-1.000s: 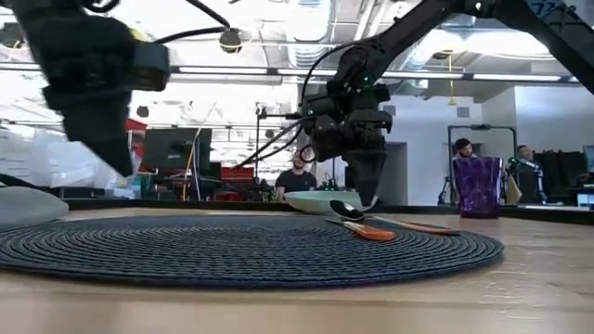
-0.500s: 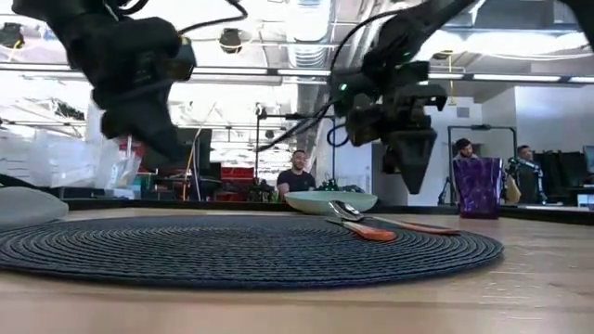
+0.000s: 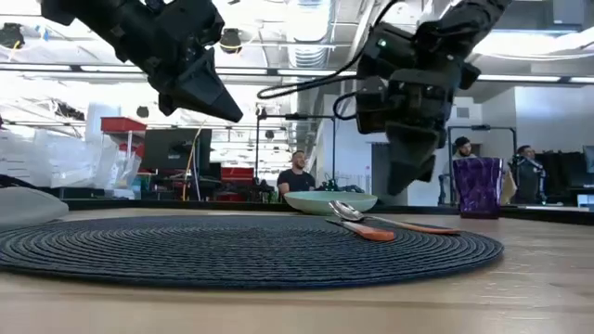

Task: Set table place
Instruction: Adjust the orange spoon on the dark gray placemat

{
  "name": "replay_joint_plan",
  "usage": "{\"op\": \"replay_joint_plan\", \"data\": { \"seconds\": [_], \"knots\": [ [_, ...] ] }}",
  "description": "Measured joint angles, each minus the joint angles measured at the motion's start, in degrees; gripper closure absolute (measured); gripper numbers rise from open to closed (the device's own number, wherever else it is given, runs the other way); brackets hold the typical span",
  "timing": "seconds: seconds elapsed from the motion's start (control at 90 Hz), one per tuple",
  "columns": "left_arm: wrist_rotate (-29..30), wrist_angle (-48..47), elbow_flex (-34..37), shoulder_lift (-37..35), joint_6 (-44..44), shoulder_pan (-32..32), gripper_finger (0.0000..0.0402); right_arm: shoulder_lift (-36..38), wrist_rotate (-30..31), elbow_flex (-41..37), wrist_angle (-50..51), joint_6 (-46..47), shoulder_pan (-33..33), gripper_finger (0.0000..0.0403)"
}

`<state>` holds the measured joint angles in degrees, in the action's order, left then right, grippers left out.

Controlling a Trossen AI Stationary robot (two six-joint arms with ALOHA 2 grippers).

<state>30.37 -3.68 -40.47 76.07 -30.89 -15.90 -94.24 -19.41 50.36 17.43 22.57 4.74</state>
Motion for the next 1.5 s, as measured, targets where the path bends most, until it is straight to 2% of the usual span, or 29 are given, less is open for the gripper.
{"op": "replay_joint_plan", "data": {
  "seconds": [0.411, 0.567, 0.667, 0.811, 0.989, 1.211, 1.289, 1.5],
  "knots": [
    [0.0, -1.1, 0.1, 0.0, -0.3, 0.0, 0.0401, 0.0, 2.2, -0.1, 4.0, 4.1, -7.6, 0.0403],
    [-2.4, 2.2, 3.7, 0.0, -0.7, 0.0, 0.0402, 0.0, 3.2, -0.1, 6.2, 4.6, -8.4, 0.0403],
    [-7.5, 8.5, 6.9, 0.0, 0.0, 0.0, 0.0401, 0.5, 3.3, -0.1, 6.6, 4.9, -8.4, 0.0403],
    [-15.0, 11.0, 9.5, 0.7, 0.1, 0.0, 0.0401, 4.2, 4.9, -0.1, 8.4, 5.0, -7.4, 0.0403],
    [-31.8, 11.7, 9.7, 6.9, 1.6, 1.1, 0.0401, 9.3, 7.7, -0.1, 12.5, 4.6, -4.8, 0.0403],
    [-45.6, 14.8, 8.0, 13.3, 4.2, 5.9, 0.0401, 10.6, 8.4, -0.1, 14.2, 3.9, -3.4, 0.0403],
    [-48.4, 14.6, 7.9, 14.4, 4.7, 6.8, 0.0401, 10.5, 8.4, -0.5, 13.4, 4.1, -4.2, 0.0403],
    [-48.6, 15.1, 7.8, 14.9, 5.2, 7.1, 0.0402, 10.6, 8.3, -4.1, 11.2, 7.3, -6.7, 0.0403]
  ]
}}
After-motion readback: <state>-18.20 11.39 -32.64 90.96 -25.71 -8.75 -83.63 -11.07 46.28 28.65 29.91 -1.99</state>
